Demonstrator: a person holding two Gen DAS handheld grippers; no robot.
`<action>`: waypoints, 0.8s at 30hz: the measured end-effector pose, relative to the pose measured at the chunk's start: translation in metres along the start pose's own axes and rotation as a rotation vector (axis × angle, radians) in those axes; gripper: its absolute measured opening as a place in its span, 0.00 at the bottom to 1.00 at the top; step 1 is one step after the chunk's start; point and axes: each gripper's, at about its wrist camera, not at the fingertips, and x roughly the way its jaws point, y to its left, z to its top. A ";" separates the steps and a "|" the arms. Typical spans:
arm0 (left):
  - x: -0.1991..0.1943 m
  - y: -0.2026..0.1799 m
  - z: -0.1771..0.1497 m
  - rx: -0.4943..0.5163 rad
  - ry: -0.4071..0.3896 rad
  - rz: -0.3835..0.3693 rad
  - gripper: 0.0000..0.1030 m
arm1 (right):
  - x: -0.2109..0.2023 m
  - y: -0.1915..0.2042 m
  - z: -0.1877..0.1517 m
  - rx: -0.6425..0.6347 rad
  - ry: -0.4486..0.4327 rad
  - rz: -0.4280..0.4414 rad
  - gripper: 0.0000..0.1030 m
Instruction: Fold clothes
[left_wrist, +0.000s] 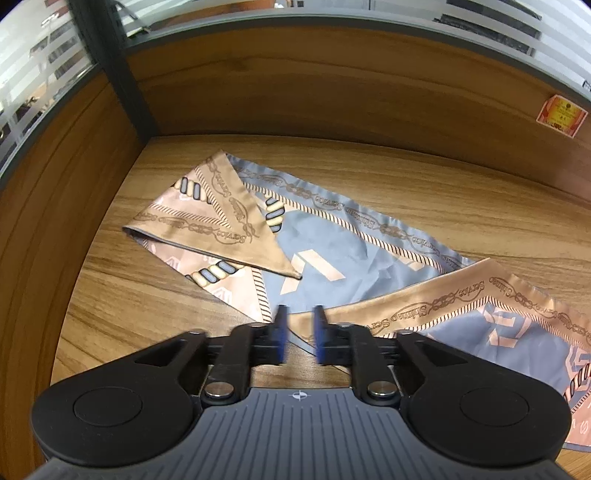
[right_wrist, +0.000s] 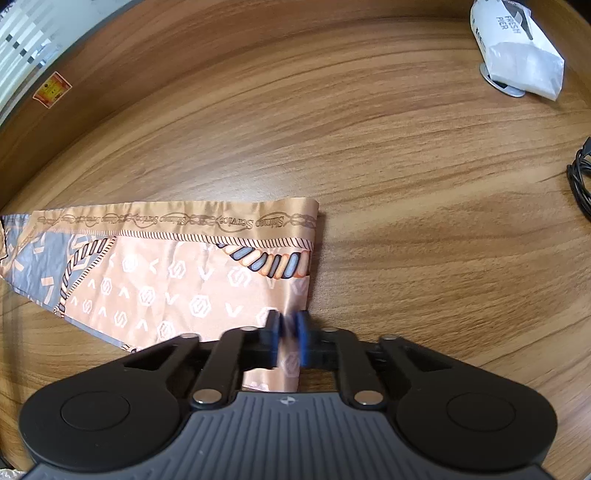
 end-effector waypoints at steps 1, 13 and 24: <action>-0.001 0.001 -0.001 -0.002 -0.004 0.006 0.43 | -0.001 0.000 0.000 -0.002 -0.004 -0.005 0.01; -0.032 0.020 -0.033 0.017 -0.010 0.027 0.55 | -0.028 -0.041 0.002 -0.026 -0.005 -0.099 0.01; -0.072 -0.030 -0.081 0.061 0.020 0.006 0.56 | -0.067 -0.151 0.009 -0.043 0.016 -0.224 0.01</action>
